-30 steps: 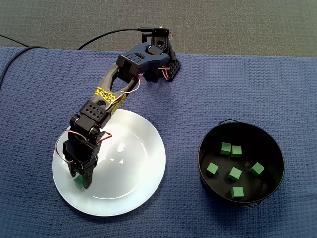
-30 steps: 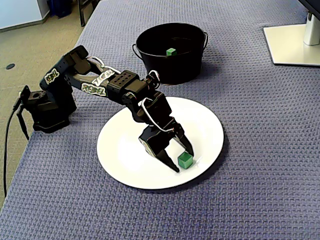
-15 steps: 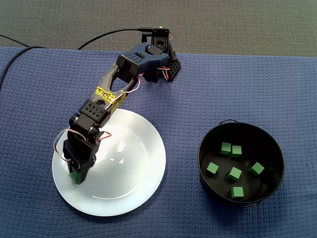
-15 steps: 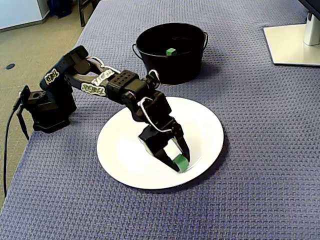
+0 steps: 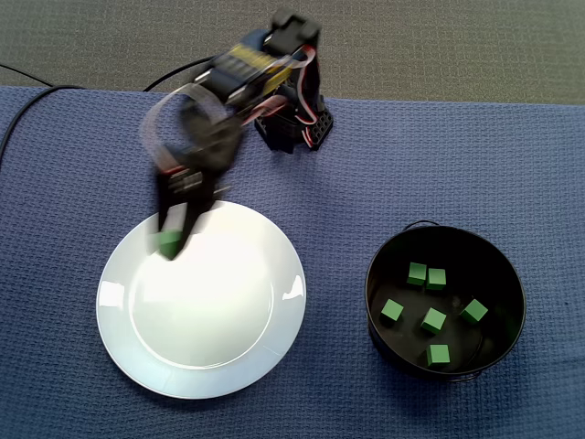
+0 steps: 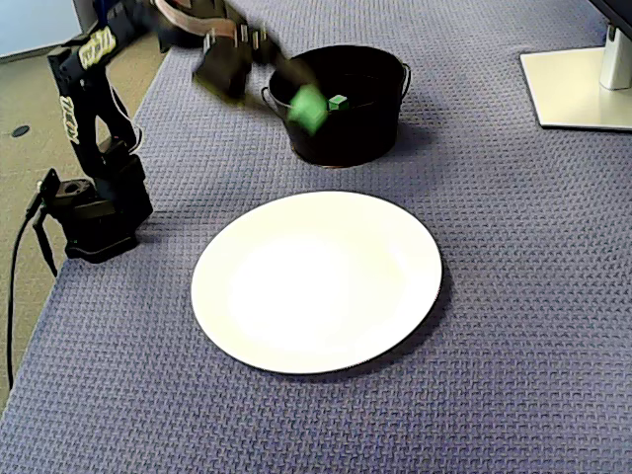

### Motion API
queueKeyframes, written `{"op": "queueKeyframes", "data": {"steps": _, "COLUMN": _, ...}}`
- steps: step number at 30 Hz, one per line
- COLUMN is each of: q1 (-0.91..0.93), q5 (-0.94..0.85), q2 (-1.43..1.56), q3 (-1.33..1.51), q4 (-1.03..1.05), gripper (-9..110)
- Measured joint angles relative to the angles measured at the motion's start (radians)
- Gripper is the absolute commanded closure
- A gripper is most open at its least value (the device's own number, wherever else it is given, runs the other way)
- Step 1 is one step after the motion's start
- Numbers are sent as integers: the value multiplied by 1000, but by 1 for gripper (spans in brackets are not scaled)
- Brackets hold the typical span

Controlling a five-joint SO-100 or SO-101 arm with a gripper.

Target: Pick up the items on the white plate and put them in the black container.

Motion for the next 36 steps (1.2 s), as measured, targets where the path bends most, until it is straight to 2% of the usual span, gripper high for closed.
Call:
{"op": "queueKeyframes", "data": {"steps": 8, "q1": -462, "q5": 109, "q2": 169, "q3": 32, "q4": -57, "gripper": 102}}
{"op": "queueKeyframes", "data": {"steps": 12, "q1": -661, "q5": 77, "q2": 195, "q3": 183, "q4": -140, "gripper": 102}}
{"op": "queueKeyframes", "data": {"steps": 15, "q1": -765, "q5": 20, "q2": 195, "q3": 376, "q4": -287, "gripper": 102}}
{"op": "queueKeyframes", "data": {"steps": 19, "q1": -842, "q5": -89, "q2": 143, "q3": 706, "q4": -643, "gripper": 102}}
{"op": "queueKeyframes", "data": {"steps": 23, "q1": -877, "q5": -61, "q2": 60, "q3": 904, "q4": -874, "gripper": 101}}
{"op": "queueKeyframes", "data": {"steps": 31, "q1": -885, "q5": 58, "q2": 3, "q3": 934, "q4": -936, "gripper": 65}}
{"op": "queueKeyframes", "data": {"steps": 33, "q1": -885, "q5": 72, "q2": 3, "q3": 934, "q4": -920, "gripper": 61}}
{"op": "queueKeyframes", "data": {"steps": 36, "q1": -885, "q5": 83, "q2": 29, "q3": 931, "q4": -833, "gripper": 63}}
